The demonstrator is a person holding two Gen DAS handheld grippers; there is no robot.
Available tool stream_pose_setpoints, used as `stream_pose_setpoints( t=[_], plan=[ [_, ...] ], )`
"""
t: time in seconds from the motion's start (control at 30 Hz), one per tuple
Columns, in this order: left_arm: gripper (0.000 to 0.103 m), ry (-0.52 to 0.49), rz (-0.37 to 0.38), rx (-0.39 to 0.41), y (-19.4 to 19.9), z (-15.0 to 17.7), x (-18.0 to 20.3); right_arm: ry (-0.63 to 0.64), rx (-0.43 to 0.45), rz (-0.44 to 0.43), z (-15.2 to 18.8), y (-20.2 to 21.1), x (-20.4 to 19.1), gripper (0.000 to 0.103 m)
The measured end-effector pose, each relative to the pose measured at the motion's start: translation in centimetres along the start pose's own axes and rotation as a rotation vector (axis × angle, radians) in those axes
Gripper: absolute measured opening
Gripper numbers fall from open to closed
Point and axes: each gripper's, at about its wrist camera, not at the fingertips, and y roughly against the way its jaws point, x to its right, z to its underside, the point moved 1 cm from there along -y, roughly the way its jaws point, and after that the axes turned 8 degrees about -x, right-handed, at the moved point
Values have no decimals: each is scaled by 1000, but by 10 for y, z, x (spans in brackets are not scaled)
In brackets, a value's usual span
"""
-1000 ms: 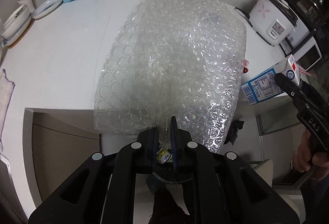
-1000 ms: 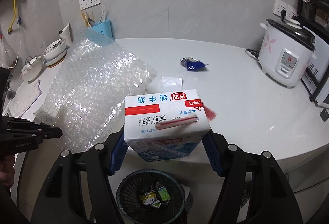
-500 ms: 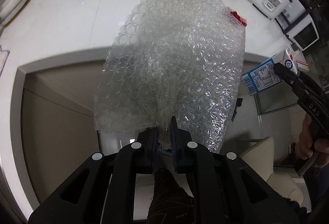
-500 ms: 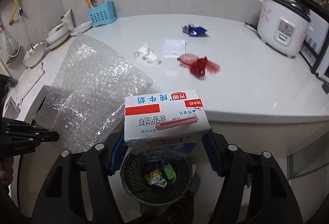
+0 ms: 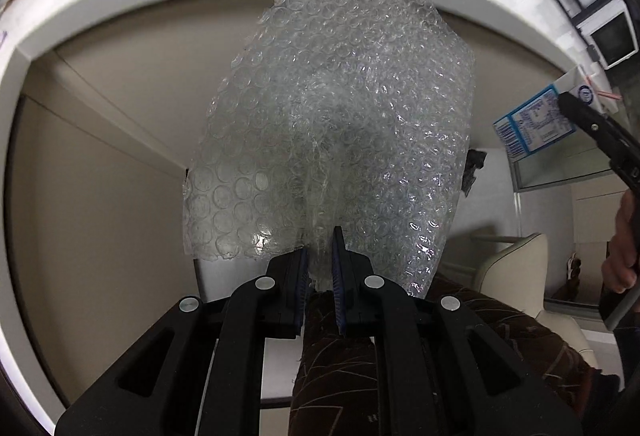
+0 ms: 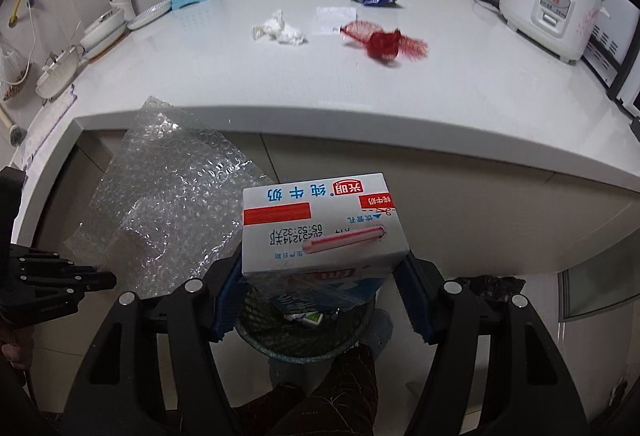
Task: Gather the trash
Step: 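Carry the milk carton and bubble wrap down over the green wastebasket, then open both tools to drop the carton and bubble wrap into the wastebasket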
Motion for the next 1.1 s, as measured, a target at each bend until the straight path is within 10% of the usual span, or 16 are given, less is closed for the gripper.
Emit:
stream_pose_setpoints(
  t=[0.83, 1.1],
  plan=[
    [11, -1, -103, -277, -136, -41, 35, -22, -246, -12, 41, -96, 25, 63],
    [28, -38, -108, -270, -137, -46, 45, -36, -261, 2, 41, -97, 29, 63]
  ],
)
